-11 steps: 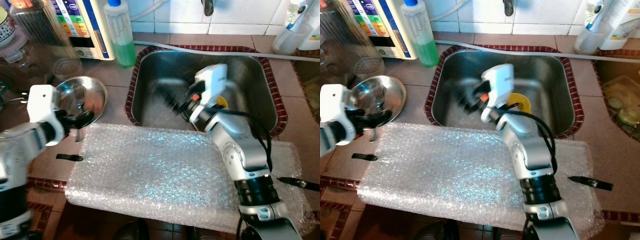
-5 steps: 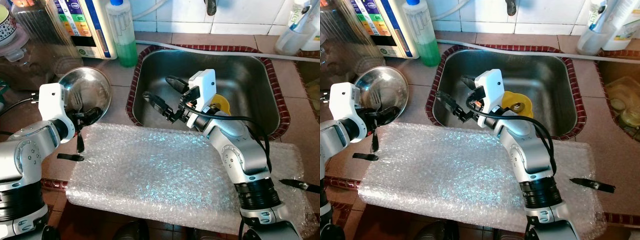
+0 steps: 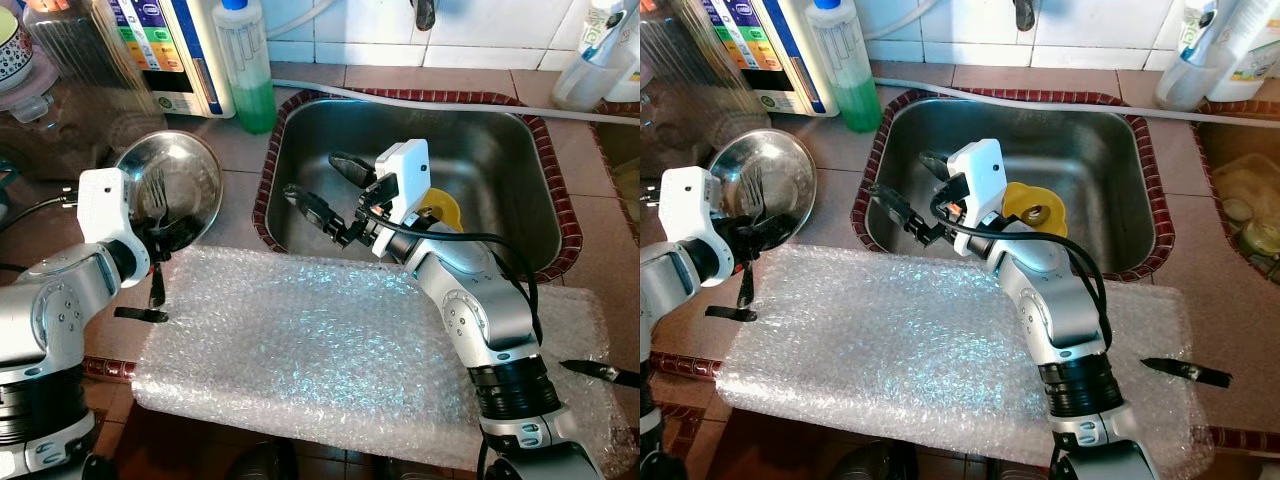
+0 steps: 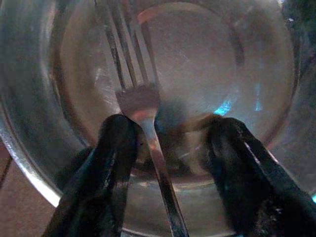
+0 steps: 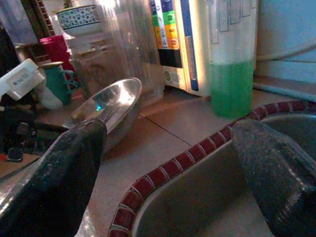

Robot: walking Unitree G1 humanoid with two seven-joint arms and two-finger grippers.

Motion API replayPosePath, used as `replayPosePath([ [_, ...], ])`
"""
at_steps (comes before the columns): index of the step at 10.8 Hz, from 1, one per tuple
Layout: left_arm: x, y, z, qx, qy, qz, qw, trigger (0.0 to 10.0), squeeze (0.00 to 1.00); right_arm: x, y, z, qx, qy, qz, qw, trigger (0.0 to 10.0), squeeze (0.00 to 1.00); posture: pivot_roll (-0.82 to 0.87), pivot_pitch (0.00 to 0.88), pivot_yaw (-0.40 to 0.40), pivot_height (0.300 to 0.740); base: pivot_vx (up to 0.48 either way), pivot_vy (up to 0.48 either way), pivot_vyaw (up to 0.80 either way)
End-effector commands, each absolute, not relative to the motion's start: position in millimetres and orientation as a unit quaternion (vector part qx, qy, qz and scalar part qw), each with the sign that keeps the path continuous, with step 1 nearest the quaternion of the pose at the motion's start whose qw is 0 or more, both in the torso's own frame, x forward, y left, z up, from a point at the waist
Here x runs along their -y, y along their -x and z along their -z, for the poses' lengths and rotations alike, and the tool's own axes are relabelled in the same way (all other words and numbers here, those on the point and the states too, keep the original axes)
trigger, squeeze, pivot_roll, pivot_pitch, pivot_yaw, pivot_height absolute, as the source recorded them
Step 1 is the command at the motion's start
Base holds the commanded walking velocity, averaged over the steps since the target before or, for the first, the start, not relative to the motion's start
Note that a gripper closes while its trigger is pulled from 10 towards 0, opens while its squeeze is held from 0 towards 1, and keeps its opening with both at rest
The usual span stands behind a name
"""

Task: Kitchen organization

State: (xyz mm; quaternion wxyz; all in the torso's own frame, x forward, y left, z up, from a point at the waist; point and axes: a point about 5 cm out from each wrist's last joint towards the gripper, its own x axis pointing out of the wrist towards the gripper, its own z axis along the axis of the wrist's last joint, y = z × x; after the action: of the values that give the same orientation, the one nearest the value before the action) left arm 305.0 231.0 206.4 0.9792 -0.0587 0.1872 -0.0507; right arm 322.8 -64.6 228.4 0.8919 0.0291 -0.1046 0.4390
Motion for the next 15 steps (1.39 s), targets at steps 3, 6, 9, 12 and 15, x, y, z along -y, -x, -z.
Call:
replayPosePath([
  [3,-238,-301,-202,-0.191,0.025,0.026,0.981,0.0,0.00,57,-313,-228,0.085,-0.063,-0.497,0.861,10.0,0.00,-0.02,0.240,0.084,0.740,0.000,0.000,0.00],
  [6,-237,-301,-201,-0.188,0.021,0.025,0.982,0.0,0.00,64,-306,-223,0.051,-0.060,-0.530,0.844,10.0,0.00,-0.03,0.241,0.079,0.740,0.000,0.000,0.00],
  [9,-238,-302,-204,-0.185,0.006,0.025,0.982,0.0,0.00,73,-305,-222,0.029,-0.049,-0.543,0.838,10.0,0.00,-0.03,0.241,0.078,0.740,0.000,0.000,0.00],
  [12,-237,-305,-206,-0.172,-0.022,0.025,0.984,0.0,0.00,73,-301,-220,0.020,-0.042,-0.553,0.832,10.0,0.00,-0.03,0.242,0.076,0.740,0.000,0.000,0.00],
  [15,-228,-306,-208,-0.143,-0.031,0.030,0.989,0.0,0.00,70,-292,-213,0.016,-0.019,-0.573,0.819,10.0,0.00,-0.04,0.237,0.066,0.740,0.000,0.000,0.00],
])
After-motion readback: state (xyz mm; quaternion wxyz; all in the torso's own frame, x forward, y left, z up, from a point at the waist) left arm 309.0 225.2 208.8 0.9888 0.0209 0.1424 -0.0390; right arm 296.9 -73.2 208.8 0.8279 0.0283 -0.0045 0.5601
